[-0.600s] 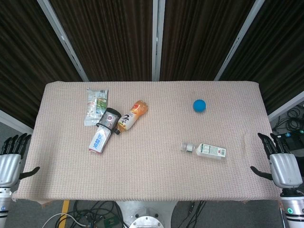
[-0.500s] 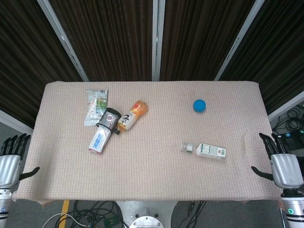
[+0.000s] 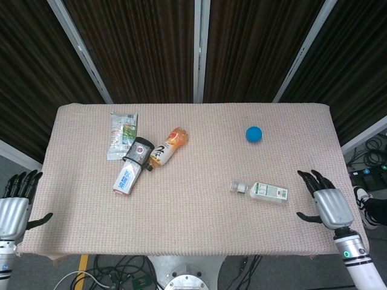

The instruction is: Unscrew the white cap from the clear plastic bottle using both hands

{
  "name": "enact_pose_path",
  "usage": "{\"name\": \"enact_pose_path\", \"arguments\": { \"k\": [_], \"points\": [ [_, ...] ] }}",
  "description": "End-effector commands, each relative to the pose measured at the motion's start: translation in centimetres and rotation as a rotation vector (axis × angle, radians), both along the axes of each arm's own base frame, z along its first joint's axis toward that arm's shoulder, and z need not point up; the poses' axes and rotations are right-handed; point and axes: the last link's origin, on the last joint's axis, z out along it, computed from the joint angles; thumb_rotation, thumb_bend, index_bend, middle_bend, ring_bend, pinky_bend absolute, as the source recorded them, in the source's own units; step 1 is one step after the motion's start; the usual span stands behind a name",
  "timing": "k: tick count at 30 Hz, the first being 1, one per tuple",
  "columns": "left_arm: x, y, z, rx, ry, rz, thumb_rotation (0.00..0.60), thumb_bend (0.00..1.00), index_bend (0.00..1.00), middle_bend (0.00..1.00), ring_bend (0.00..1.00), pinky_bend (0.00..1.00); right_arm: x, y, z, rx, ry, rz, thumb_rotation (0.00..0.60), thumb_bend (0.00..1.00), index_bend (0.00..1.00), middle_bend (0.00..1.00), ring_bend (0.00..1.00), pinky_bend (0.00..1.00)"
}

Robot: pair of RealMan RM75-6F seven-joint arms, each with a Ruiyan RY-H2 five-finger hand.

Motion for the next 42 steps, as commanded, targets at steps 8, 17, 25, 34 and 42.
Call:
{"name": "enact_pose_path", "arguments": {
  "k": [8,17,25,34,42],
  "points": [
    [-0.2,-0.2,0.0,-0.009,-0.001,0.012,0.6,0.0,0.07,0.06,0.0,0.04,0.5,-5.4,-6.7,0.168,0.028,-0.029,0.6,0.0,0.01,0.15,0.08,0.24],
    [-0.2,-0.3,0.0,-0.013,0.001,0.015,0.6,0.0,0.07,0.06,0.0,0.04,-0.6,-5.6,-7.9,0.172,0.013,-0.051,0.6,0.07,0.2,0.28,0.19,0.36],
    [0.6,0.9,0.3,-0.021,0.013,-0.035,0.6,0.0,0.07,0.06,0.0,0.04,0.1,-6.0,-8.3,0.17,-0.014,0.011,0.6,0.31,0.48,0.46,0.37,0.53],
    [4.1,3.9,0.8,-0.057,-0.091,-0.196,0.6,0.0,0.07,0.06,0.02,0.05,5.5,-6.6,-8.1,0.169,-0.286,0.265,0.6,0.35,0.56,0.51,0.43,0.6],
    [8.6,7.0,0.5,-0.131,-0.205,-0.356,0.6,0.0,0.07,0.06,0.03,0.07,12.9,-7.9,-11.7,0.271,-0.53,0.46,0.6,0.36,0.57,0.51,0.44,0.61]
  ]
}}
